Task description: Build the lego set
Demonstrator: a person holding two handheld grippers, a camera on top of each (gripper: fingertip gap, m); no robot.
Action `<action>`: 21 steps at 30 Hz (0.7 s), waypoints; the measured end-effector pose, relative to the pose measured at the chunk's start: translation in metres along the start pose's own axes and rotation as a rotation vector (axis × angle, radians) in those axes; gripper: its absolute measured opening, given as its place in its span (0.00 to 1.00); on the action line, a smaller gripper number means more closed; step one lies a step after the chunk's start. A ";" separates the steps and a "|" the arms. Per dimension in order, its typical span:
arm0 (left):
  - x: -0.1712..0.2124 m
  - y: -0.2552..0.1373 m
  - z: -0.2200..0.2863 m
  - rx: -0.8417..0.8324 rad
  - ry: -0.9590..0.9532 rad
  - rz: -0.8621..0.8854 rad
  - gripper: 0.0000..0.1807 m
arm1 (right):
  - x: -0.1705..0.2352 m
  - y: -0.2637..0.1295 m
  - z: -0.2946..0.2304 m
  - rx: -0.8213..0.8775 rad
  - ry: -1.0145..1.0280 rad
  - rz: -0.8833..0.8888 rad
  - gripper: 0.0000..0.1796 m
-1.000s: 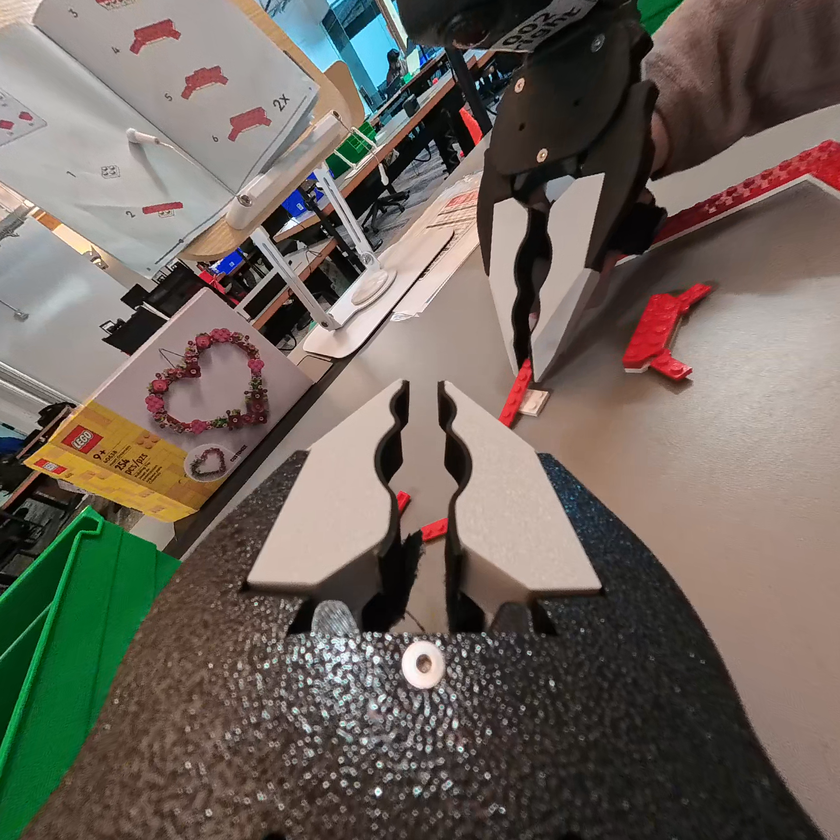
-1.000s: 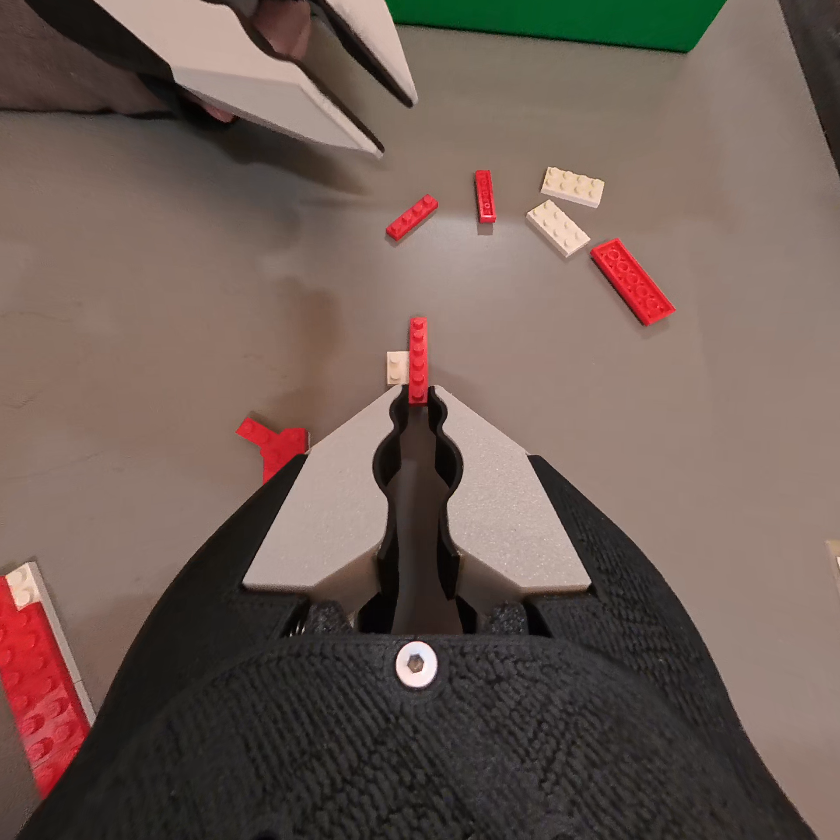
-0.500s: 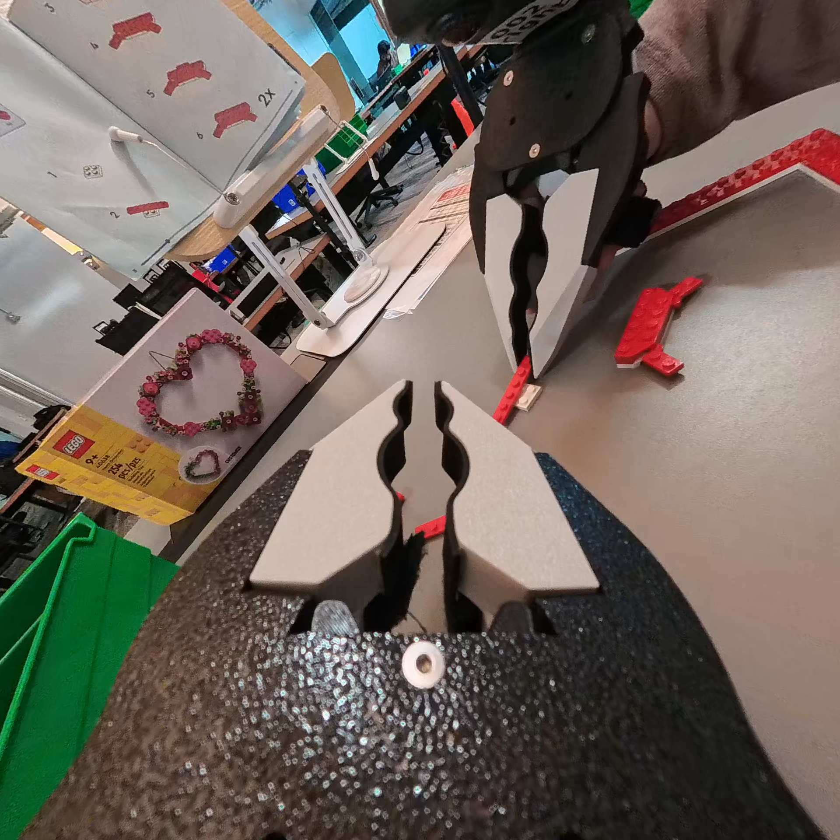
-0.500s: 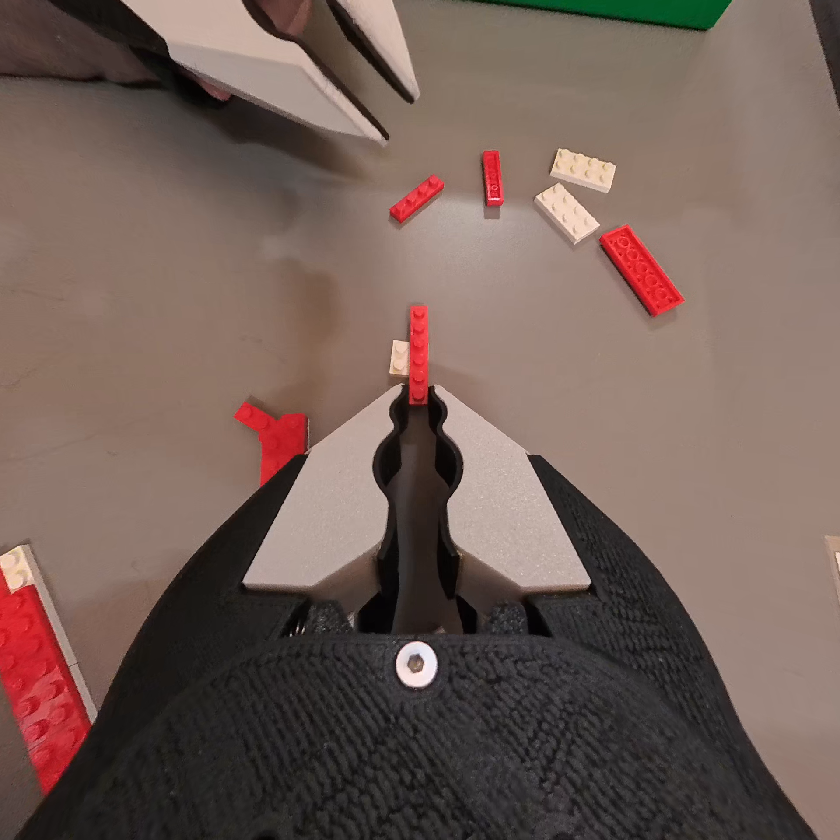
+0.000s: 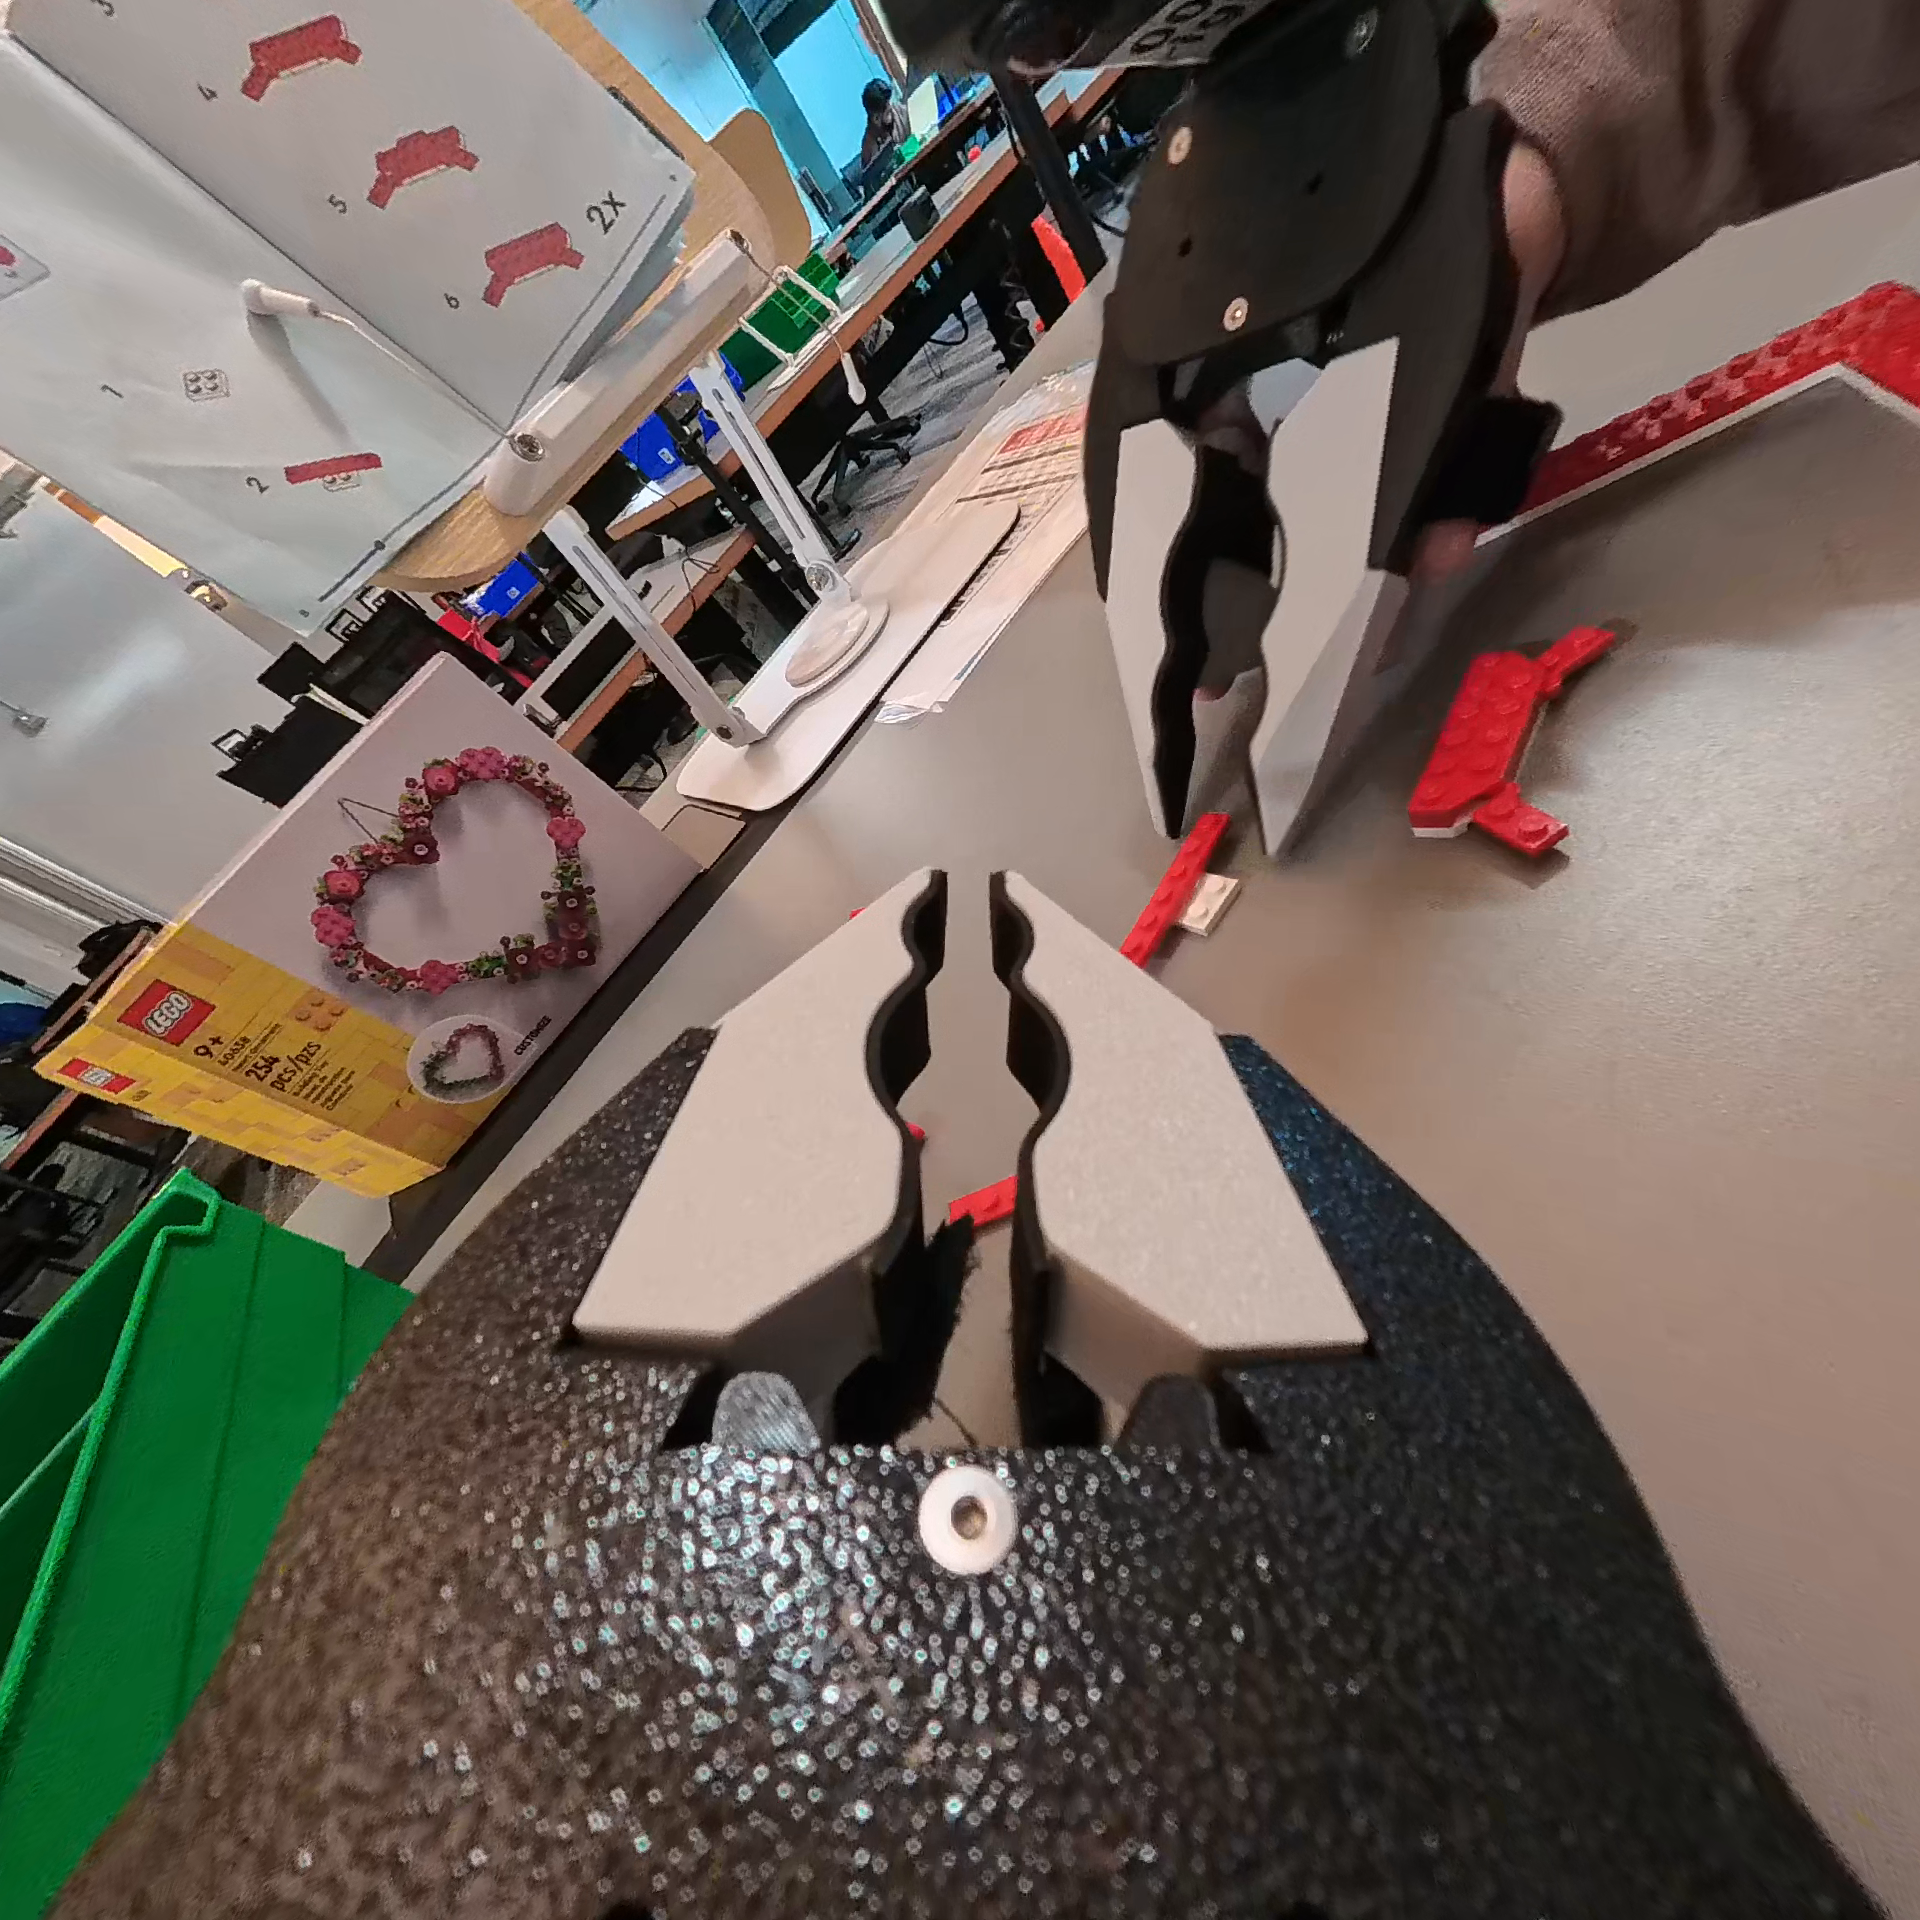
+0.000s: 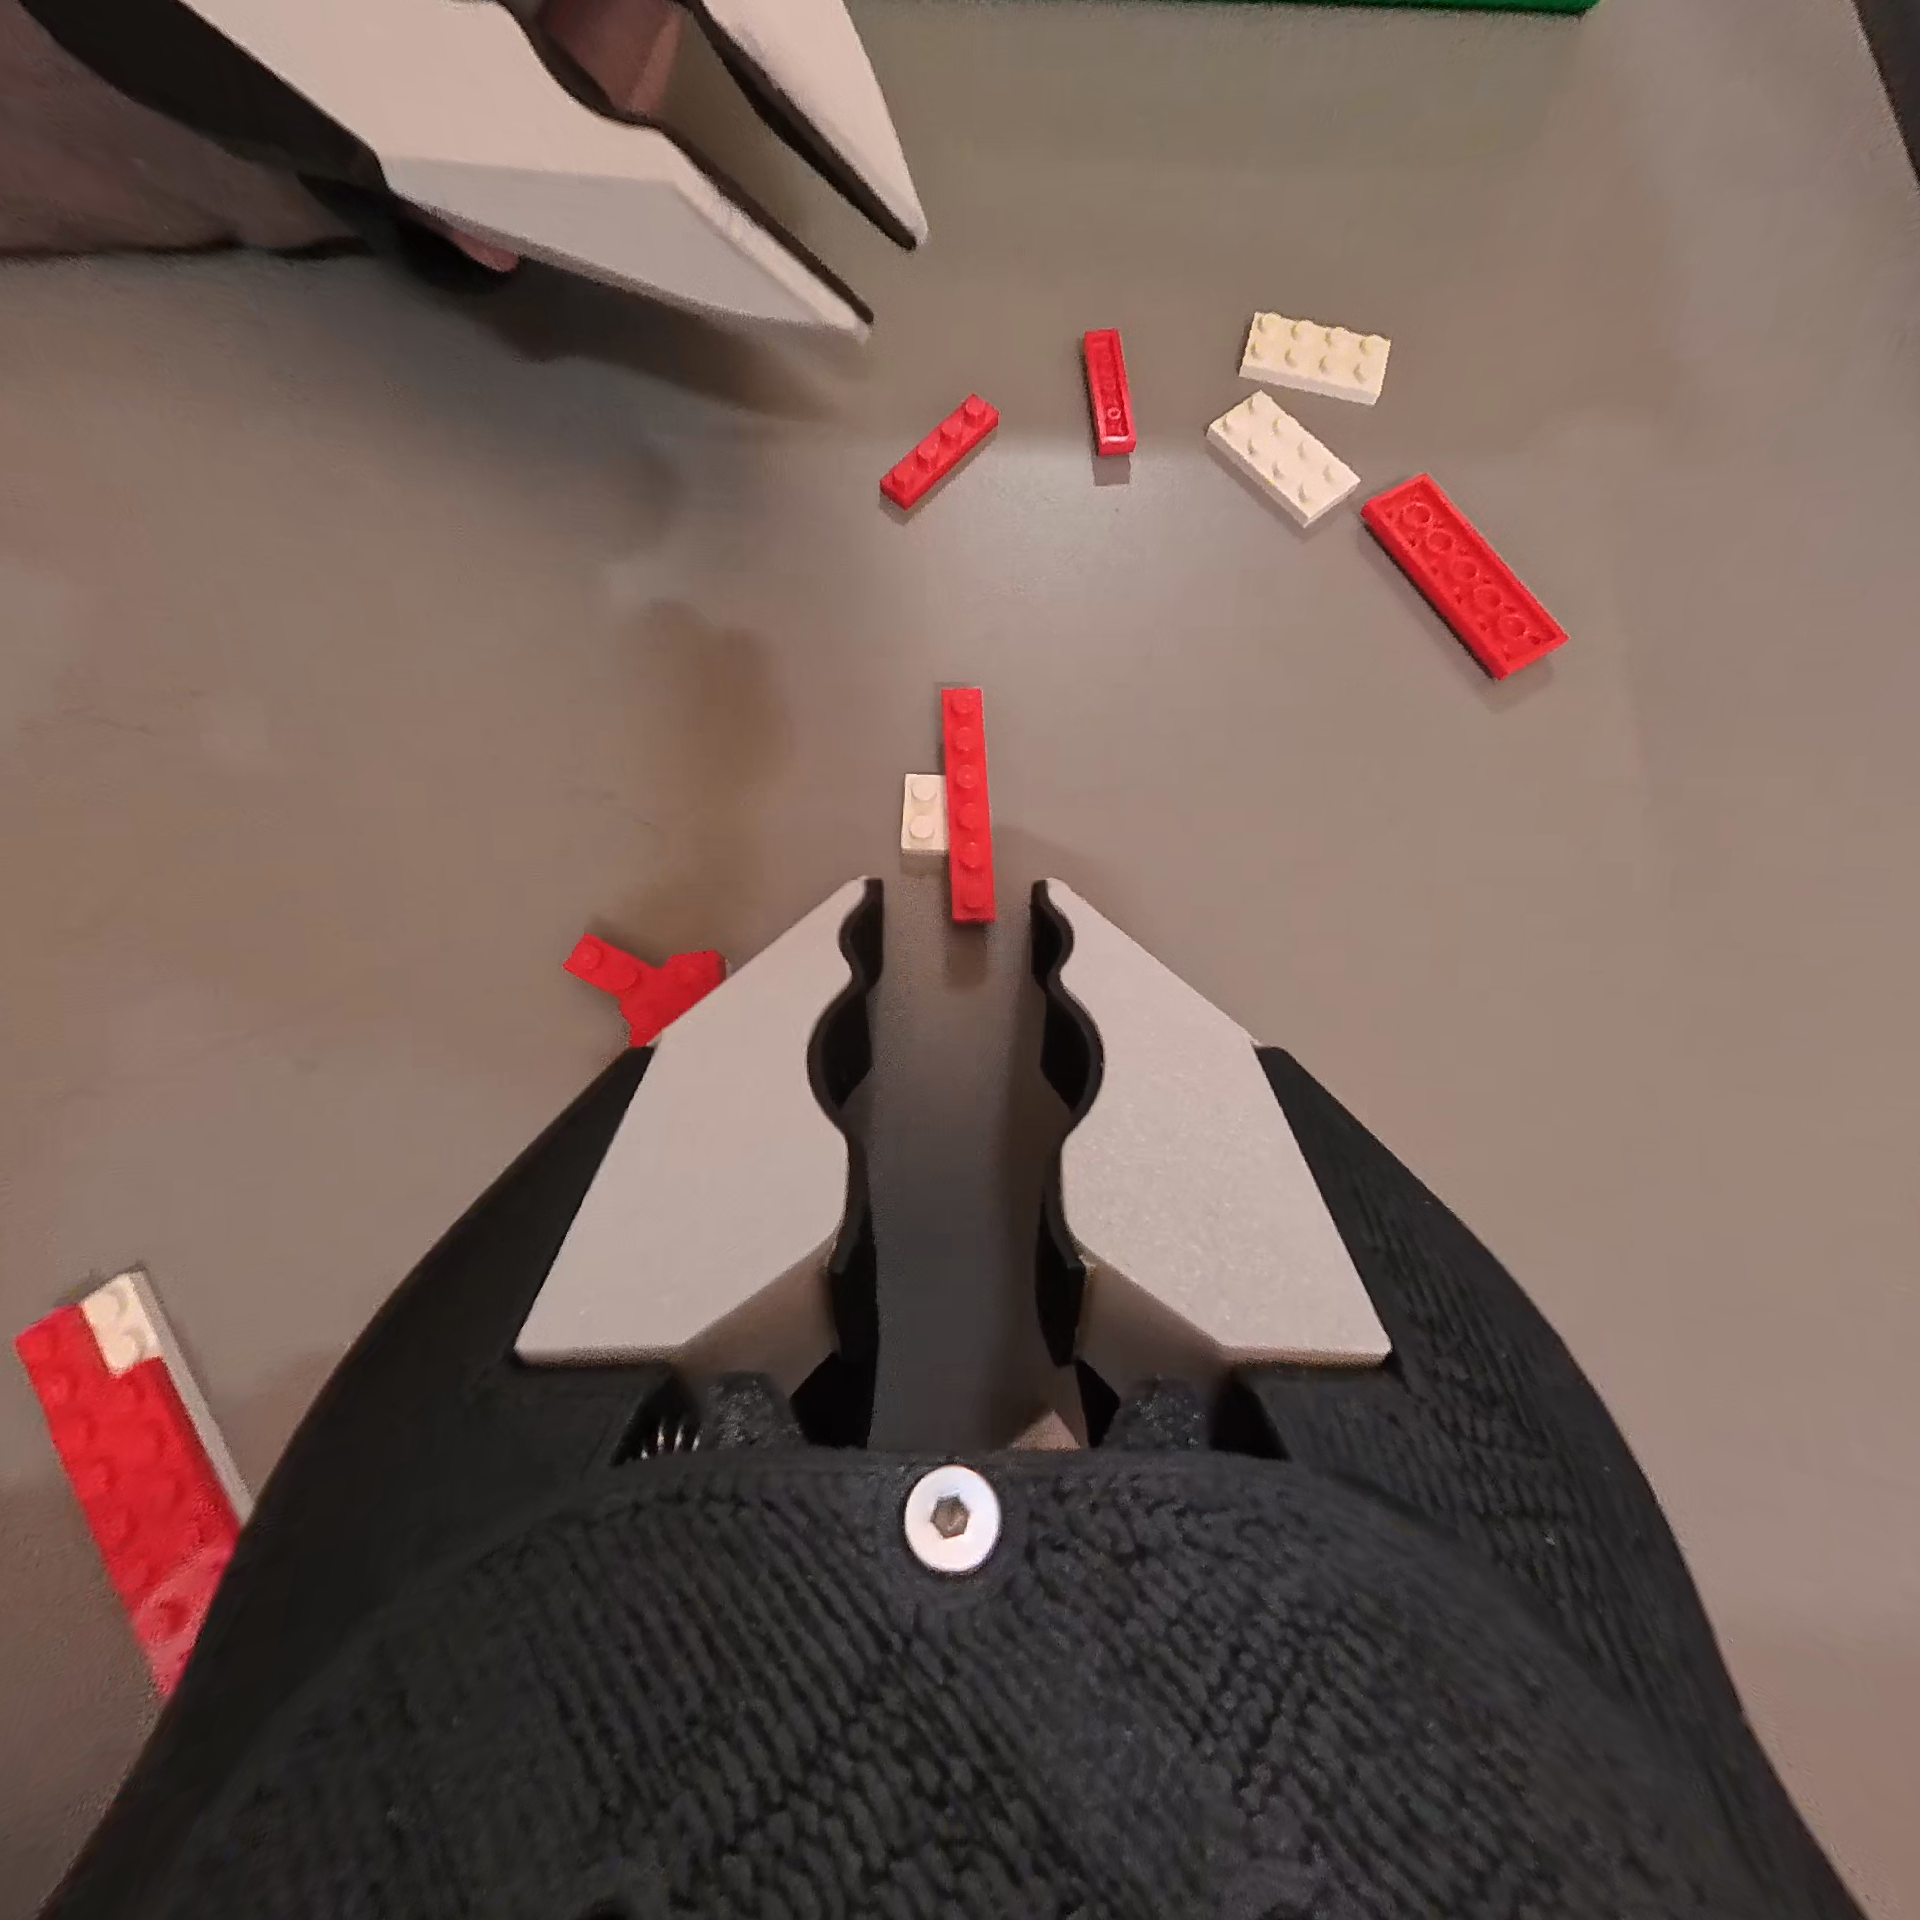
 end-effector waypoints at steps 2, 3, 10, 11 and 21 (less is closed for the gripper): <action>0.000 0.000 0.000 -0.002 -0.001 0.000 0.03 | -0.002 0.002 -0.005 -0.014 0.019 0.021 0.16; 0.000 0.000 0.000 -0.002 -0.002 0.000 0.03 | -0.003 0.003 -0.006 -0.006 0.019 0.027 0.15; 0.000 0.001 0.003 0.008 0.005 -0.002 0.03 | -0.007 0.011 -0.004 0.041 0.052 0.020 0.14; 0.000 0.001 0.003 0.008 0.005 -0.002 0.03 | -0.008 0.011 -0.004 0.039 0.055 0.018 0.13; -0.002 0.001 0.003 0.006 0.004 0.013 0.02 | -0.011 0.015 -0.009 -0.008 0.027 -0.016 0.08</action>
Point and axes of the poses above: each gripper's, where its closed fingertips meet, y out along the fingers, x out of its underside, z = x × y across the jaws, the point moved 3 cm from there along -y, back along the fingers, and after that the axes turned 13 degrees about y, right-handed, at the moved point
